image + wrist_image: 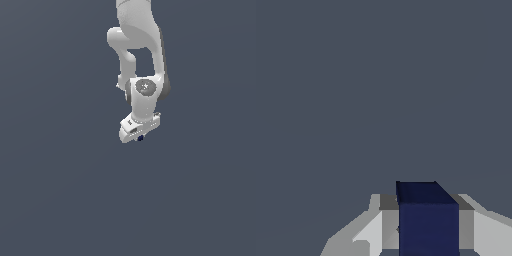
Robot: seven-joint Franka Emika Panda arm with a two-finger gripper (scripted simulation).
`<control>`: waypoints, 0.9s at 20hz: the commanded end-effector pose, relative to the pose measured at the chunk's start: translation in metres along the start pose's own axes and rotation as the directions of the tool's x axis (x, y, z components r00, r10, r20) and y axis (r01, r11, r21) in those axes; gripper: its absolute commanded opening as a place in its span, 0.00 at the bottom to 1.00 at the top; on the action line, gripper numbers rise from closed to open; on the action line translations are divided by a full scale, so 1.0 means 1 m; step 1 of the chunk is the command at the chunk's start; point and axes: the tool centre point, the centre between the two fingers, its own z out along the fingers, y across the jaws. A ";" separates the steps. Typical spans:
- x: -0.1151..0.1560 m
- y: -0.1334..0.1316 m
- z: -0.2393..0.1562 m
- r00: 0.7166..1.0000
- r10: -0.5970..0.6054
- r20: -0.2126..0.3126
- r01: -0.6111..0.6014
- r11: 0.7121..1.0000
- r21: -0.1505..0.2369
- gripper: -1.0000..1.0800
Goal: Pick up the object and move it to a goal position.
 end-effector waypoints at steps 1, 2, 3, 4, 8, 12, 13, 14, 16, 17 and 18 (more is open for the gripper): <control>0.012 -0.016 -0.022 1.000 -0.001 0.000 0.001 1.000 0.000 0.00; 0.017 -0.022 -0.031 1.000 -0.001 0.000 0.001 1.000 0.000 0.00; 0.022 -0.029 -0.041 1.000 -0.001 0.000 0.001 1.000 0.000 0.00; 0.027 -0.036 -0.050 1.000 -0.001 0.000 0.001 1.000 0.000 0.00; 0.048 -0.062 -0.088 1.000 -0.001 0.000 0.001 1.000 0.000 0.00; 0.068 -0.087 -0.124 1.000 -0.001 0.000 0.001 1.000 0.000 0.00; 0.073 -0.093 -0.132 1.000 -0.001 -0.001 0.001 1.000 0.000 0.00; 0.077 -0.098 -0.139 1.000 -0.001 -0.001 0.001 1.000 0.000 0.00; 0.085 -0.107 -0.152 1.000 -0.001 -0.001 0.001 1.000 0.000 0.00; 0.089 -0.111 -0.158 1.000 -0.001 -0.001 0.001 1.000 0.000 0.00; 0.092 -0.114 -0.163 1.000 0.000 -0.001 0.000 1.000 0.000 0.00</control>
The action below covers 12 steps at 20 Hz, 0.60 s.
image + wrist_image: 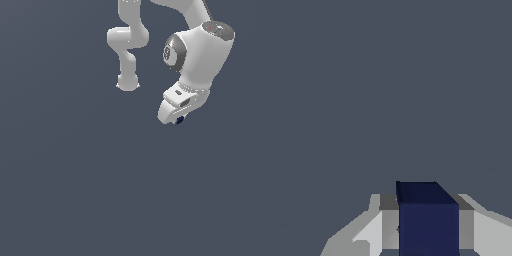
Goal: Pick up the object and move it to a goal position.
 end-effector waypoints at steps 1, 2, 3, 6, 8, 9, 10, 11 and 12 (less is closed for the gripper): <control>0.008 -0.009 -0.014 1.000 0.002 0.001 -0.002 1.000 0.000 0.00; 0.011 -0.012 -0.018 1.000 0.002 0.001 -0.002 1.000 0.000 0.00; 0.013 -0.014 -0.022 1.000 0.002 0.001 -0.002 1.000 0.000 0.00; 0.019 -0.020 -0.030 1.000 0.002 0.001 -0.002 1.000 0.001 0.00; 0.022 -0.022 -0.033 1.000 0.002 0.001 -0.002 1.000 0.001 0.00; 0.023 -0.023 -0.035 1.000 0.002 0.001 -0.002 1.000 0.001 0.00; 0.023 -0.023 -0.035 1.000 0.002 0.001 -0.002 1.000 0.001 0.00; 0.024 -0.023 -0.036 1.000 0.002 0.001 -0.002 1.000 0.001 0.00; 0.024 -0.023 -0.036 1.000 0.002 0.001 -0.002 1.000 0.001 0.00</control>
